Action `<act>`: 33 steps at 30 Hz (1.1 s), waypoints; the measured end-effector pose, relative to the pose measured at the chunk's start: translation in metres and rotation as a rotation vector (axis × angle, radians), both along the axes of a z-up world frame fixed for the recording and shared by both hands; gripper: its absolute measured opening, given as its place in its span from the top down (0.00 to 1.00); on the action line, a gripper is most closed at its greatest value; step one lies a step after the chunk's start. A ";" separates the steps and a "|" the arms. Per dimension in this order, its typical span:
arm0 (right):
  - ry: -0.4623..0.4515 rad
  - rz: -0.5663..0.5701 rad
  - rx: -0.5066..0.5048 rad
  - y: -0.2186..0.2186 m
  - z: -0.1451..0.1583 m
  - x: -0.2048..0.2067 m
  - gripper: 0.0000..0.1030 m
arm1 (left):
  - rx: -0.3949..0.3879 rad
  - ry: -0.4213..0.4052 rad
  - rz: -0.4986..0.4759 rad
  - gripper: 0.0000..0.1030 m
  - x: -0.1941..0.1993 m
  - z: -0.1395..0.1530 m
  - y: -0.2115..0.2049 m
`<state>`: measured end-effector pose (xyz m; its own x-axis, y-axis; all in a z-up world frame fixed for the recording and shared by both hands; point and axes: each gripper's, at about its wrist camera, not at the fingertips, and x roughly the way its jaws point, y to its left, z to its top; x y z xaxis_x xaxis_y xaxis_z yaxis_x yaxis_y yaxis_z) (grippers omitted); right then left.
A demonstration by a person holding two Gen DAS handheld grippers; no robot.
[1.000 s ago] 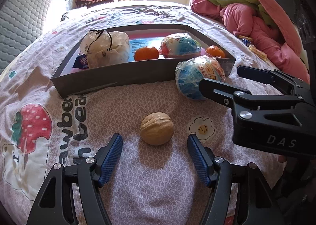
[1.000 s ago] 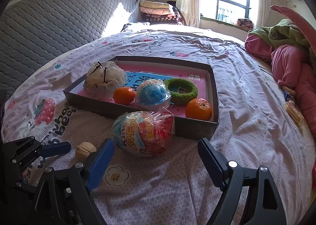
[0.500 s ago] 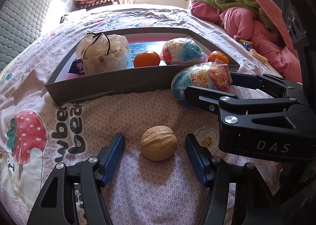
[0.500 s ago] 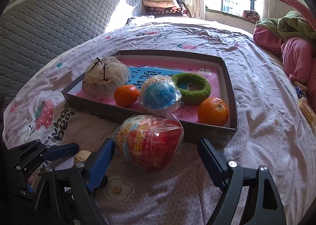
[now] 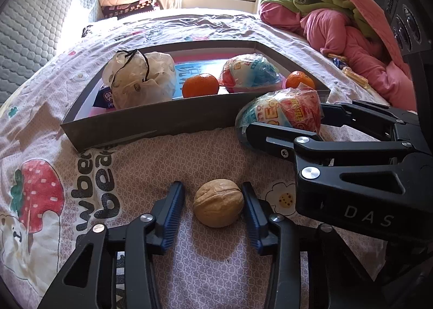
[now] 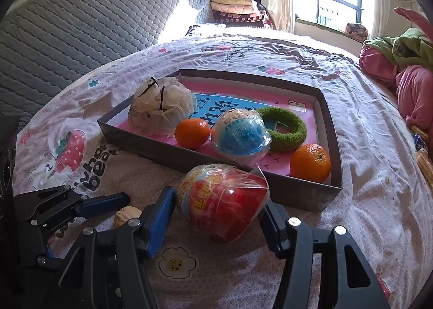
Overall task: Organize objects
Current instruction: 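Grasp the walnut with the left gripper while the right grips the wrapped Kinder egg, then carry the walnut and the wrapped Kinder egg over the box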
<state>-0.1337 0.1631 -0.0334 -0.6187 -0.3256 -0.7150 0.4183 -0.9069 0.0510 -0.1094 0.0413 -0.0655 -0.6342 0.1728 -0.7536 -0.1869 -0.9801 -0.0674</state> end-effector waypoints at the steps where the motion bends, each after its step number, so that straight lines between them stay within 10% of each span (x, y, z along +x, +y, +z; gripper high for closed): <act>1: 0.000 0.000 -0.003 0.000 0.000 0.000 0.43 | 0.001 0.000 -0.003 0.65 0.000 0.000 0.000; 33: 0.164 -0.056 -0.116 0.020 0.054 0.021 0.44 | 0.018 0.105 0.080 0.66 0.007 0.057 -0.032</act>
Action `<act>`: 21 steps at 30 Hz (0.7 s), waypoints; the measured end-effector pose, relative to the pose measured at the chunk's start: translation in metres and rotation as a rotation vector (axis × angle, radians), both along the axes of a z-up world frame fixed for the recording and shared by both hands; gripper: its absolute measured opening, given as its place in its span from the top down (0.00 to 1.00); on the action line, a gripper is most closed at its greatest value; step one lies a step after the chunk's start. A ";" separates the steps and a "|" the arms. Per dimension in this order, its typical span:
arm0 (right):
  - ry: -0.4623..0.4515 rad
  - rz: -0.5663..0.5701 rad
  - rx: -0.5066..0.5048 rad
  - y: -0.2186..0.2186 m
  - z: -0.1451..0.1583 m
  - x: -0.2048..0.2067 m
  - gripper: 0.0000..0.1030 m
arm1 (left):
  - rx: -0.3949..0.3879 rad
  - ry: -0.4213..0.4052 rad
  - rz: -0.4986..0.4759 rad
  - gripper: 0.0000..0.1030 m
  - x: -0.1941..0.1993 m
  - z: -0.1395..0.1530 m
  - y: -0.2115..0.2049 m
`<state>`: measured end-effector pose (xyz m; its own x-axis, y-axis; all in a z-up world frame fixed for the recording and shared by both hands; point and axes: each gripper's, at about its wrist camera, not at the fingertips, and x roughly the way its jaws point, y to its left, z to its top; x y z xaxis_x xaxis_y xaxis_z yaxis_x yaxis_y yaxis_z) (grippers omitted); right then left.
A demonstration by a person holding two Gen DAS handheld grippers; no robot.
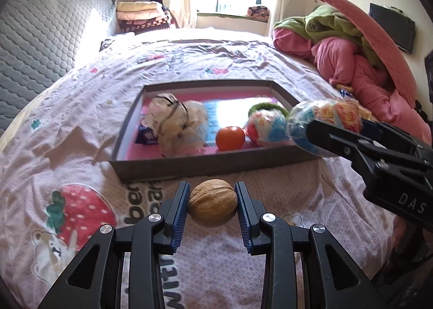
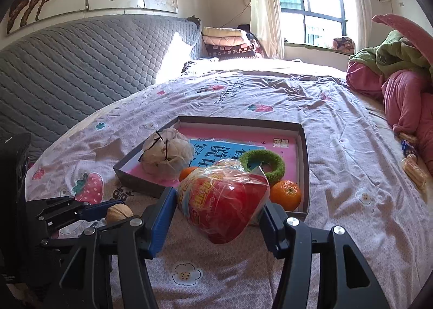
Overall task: Organize objects
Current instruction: 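Carry the walnut and the wrapped Kinder egg over the box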
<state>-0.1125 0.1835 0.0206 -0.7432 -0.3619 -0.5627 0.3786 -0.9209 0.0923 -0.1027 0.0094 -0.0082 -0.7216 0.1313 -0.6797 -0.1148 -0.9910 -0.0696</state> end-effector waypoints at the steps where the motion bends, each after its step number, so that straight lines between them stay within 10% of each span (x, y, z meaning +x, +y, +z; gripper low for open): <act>1: 0.012 0.003 0.004 -0.001 0.003 0.002 0.44 | -0.002 0.010 0.006 0.66 -0.001 0.005 -0.003; 21: 0.177 0.032 -0.006 -0.037 0.067 -0.010 0.44 | -0.020 0.131 0.086 0.66 -0.036 0.072 -0.054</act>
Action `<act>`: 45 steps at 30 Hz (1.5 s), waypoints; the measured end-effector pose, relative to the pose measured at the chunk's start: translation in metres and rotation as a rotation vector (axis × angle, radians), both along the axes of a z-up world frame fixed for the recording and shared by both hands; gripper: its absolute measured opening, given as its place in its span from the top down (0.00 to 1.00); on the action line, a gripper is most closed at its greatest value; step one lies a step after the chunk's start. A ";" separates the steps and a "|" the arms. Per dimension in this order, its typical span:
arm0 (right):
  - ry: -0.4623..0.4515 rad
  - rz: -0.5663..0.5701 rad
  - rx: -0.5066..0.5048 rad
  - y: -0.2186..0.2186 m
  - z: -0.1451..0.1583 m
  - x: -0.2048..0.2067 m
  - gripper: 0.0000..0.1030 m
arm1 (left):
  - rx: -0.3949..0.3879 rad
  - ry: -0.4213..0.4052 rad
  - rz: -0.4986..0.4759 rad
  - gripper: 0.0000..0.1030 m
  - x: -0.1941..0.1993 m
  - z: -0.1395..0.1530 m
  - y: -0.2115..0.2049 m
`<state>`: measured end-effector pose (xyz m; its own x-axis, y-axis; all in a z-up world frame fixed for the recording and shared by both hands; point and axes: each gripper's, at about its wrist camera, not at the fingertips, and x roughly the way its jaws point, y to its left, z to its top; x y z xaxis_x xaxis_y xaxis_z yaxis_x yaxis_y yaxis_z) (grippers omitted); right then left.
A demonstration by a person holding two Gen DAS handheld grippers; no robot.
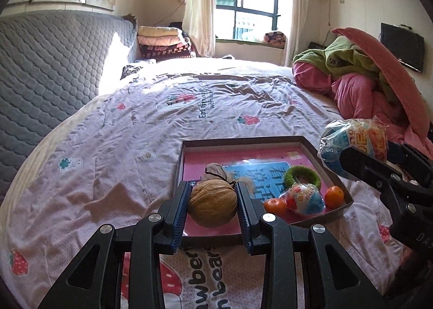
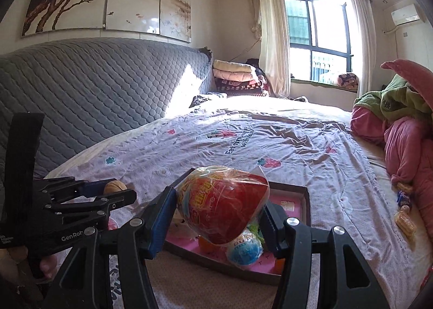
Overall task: Organize objects
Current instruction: 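Carry the walnut and the wrapped Kinder egg over the box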
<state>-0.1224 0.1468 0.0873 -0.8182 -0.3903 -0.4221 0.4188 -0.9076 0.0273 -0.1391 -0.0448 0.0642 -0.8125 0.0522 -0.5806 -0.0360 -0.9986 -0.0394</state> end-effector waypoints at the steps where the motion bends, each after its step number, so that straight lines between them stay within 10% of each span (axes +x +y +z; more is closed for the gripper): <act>1: -0.002 0.003 0.003 -0.002 0.000 -0.002 0.44 | 0.001 -0.002 -0.002 0.66 -0.003 -0.001 0.000; 45: -0.177 0.088 0.140 -0.047 -0.090 -0.057 0.44 | 0.002 -0.129 -0.015 0.66 -0.067 -0.091 -0.007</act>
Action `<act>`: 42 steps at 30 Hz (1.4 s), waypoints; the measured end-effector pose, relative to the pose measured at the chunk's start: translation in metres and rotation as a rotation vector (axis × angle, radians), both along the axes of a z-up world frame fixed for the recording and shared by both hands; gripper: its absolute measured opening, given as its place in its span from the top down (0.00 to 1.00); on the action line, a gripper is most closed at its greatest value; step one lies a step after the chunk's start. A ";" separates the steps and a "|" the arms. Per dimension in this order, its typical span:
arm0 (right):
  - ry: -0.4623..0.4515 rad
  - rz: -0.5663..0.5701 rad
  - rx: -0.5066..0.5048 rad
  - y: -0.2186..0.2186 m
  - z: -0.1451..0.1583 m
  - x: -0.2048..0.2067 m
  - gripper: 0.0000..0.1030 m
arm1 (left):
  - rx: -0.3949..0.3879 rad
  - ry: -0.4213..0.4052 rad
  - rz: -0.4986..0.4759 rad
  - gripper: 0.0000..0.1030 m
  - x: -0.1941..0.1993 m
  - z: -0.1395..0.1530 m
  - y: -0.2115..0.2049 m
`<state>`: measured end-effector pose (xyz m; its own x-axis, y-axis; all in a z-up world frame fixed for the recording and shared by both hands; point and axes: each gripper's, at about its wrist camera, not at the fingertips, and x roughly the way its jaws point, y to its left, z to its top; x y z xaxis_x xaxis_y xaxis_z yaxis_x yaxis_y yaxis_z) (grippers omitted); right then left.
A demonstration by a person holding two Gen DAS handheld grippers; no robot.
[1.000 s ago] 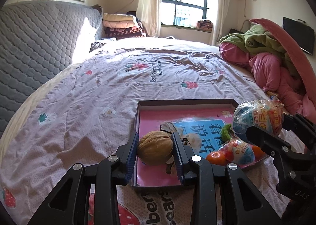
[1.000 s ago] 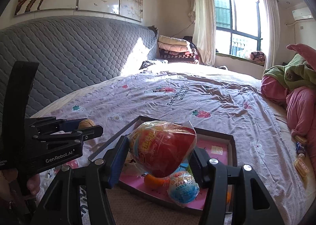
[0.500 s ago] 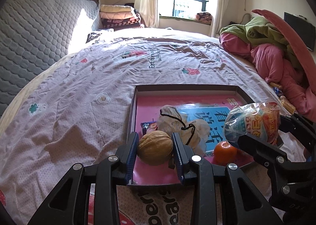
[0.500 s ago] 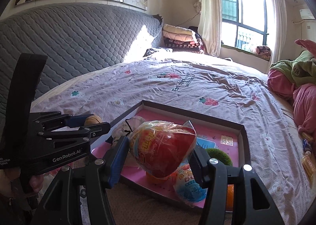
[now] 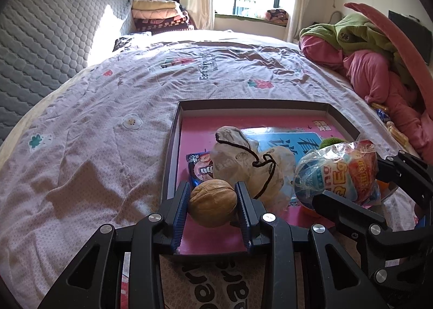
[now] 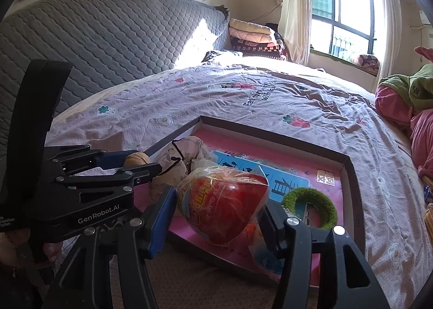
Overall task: Organize objects
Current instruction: 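Carry the walnut and the wrapped Kinder egg over the box, then lower the walnut and the Kinder egg into the box beside the mesh bag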
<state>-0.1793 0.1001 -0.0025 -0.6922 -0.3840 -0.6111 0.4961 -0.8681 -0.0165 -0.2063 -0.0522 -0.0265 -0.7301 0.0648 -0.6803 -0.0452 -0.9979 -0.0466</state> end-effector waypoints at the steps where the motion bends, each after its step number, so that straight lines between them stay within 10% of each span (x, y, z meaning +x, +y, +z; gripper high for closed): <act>1: 0.000 0.003 0.005 -0.002 -0.001 0.000 0.44 | -0.001 -0.001 -0.002 0.66 0.000 -0.001 0.001; 42: 0.010 0.055 0.095 -0.012 -0.015 -0.004 0.45 | 0.005 -0.031 -0.016 0.66 -0.005 -0.020 0.003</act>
<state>-0.1828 0.0885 -0.0172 -0.6783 -0.3621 -0.6394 0.5420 -0.8341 -0.1027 -0.2113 -0.0490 -0.0469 -0.7075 0.0801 -0.7021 -0.0598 -0.9968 -0.0535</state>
